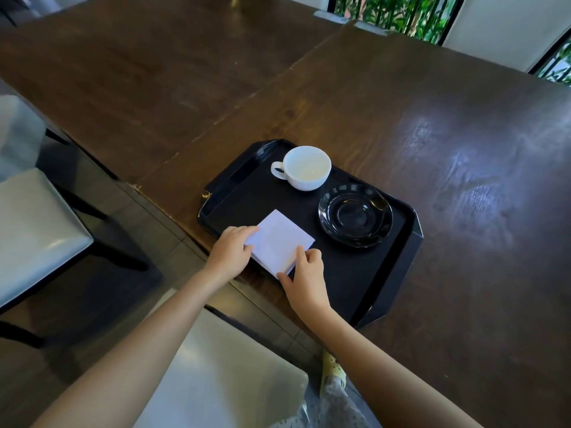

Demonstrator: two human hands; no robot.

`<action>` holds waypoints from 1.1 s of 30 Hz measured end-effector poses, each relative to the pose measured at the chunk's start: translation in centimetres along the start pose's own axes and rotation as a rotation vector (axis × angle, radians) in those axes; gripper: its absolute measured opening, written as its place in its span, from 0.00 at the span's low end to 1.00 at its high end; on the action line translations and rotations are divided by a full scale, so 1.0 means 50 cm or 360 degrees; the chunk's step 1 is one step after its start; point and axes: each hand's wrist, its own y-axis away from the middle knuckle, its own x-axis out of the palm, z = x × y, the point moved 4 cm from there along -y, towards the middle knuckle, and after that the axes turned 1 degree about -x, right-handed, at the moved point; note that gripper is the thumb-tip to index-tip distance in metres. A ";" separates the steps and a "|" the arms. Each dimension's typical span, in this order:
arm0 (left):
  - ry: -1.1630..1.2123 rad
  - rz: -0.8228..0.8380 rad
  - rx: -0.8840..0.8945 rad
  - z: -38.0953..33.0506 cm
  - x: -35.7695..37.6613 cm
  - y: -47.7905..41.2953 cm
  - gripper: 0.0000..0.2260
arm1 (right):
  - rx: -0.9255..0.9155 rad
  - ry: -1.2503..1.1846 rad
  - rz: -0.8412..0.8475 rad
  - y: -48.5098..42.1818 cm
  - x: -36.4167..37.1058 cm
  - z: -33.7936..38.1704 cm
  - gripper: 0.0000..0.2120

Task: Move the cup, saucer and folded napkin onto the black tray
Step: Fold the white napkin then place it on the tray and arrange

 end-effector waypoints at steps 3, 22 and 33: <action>0.0032 0.0026 0.0034 -0.002 -0.011 -0.001 0.19 | -0.0022 -0.0067 0.0030 0.000 -0.009 -0.004 0.28; 0.1696 0.0149 -0.0954 -0.195 0.018 -0.252 0.19 | 0.0623 -0.0078 -0.0250 -0.120 -0.234 -0.169 0.31; 0.1406 0.0330 -0.0871 -0.161 -0.017 -0.293 0.18 | 0.0599 -0.0351 -0.0278 -0.104 -0.215 -0.171 0.28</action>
